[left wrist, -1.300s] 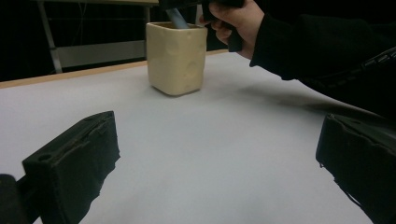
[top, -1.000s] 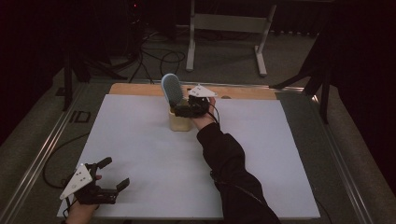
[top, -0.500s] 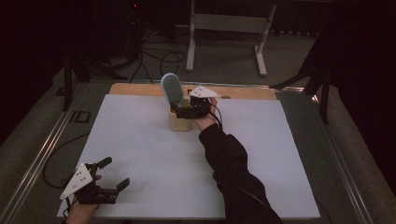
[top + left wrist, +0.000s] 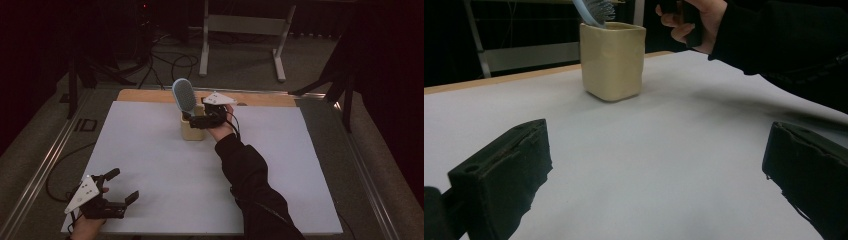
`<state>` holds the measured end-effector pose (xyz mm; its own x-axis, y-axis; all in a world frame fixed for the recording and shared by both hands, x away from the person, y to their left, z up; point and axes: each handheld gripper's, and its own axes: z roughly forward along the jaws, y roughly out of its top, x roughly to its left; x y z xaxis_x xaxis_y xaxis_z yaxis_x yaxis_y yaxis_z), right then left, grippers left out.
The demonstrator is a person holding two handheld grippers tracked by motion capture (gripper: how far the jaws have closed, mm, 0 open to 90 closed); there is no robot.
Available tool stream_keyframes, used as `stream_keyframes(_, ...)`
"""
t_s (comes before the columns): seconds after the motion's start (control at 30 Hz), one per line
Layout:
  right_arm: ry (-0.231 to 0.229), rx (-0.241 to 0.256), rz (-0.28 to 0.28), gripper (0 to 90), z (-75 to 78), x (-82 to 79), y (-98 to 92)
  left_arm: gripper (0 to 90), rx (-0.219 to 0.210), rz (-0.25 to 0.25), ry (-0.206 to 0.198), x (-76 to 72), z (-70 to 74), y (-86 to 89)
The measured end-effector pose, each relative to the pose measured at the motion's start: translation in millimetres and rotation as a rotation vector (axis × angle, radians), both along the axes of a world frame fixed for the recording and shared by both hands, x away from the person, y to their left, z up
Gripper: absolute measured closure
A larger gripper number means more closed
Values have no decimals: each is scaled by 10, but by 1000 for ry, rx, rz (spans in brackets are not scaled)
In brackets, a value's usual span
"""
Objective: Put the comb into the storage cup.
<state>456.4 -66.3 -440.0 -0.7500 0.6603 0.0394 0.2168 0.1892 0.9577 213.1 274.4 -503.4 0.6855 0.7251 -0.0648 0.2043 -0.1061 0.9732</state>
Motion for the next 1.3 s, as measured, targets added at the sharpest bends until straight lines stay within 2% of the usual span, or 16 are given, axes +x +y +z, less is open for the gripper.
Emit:
stream_keyframes(0.63, 27, -9, -7, 86, 63, -112, -195, 0, 5, 1, 0, 0, 1, -5)
stream_keyframes(0.97, 41, -7, 23, 86, 106, -218, -303, 0, 10, 2, -2, 0, 1, -13)
stream_keyframes(1.3, 59, -13, 35, 86, 70, -329, -438, 0, 14, 2, 0, 2, 0, -14)
